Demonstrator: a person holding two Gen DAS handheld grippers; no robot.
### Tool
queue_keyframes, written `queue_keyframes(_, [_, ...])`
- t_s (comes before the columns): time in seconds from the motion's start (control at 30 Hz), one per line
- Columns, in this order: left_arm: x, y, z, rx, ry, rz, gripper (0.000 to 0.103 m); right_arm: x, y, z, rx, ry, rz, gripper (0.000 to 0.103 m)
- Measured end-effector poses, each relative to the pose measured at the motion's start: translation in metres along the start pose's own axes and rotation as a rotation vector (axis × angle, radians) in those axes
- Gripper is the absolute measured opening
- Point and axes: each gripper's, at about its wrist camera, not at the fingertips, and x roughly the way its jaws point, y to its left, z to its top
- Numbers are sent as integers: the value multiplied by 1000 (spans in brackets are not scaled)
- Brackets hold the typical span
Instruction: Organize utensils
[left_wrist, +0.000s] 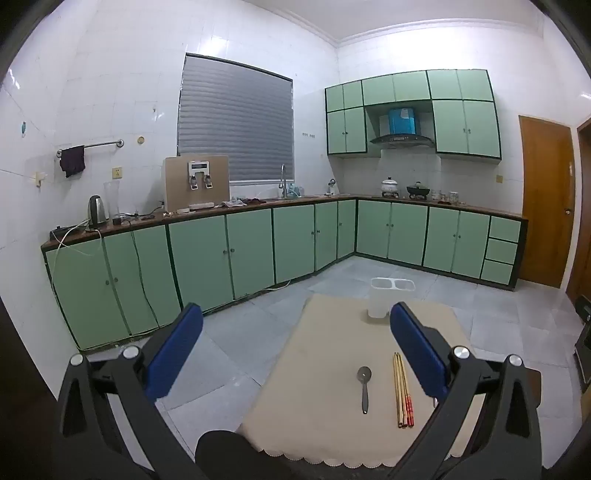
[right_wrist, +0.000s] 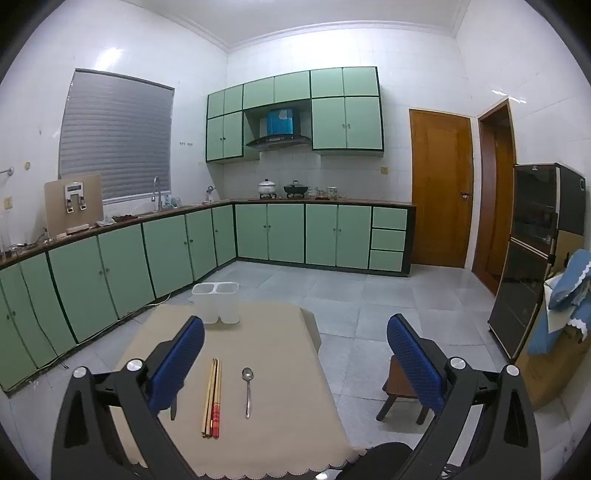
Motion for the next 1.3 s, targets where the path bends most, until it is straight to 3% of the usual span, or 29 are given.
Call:
queue_keyframes(0.47, [0, 17, 0, -3, -15, -7, 98, 2, -1, 1, -4, -2, 9, 97])
queue_keyframes(1.3, [-1, 1, -2, 10, -9, 2, 98, 4, -1, -1, -1, 0, 5, 97])
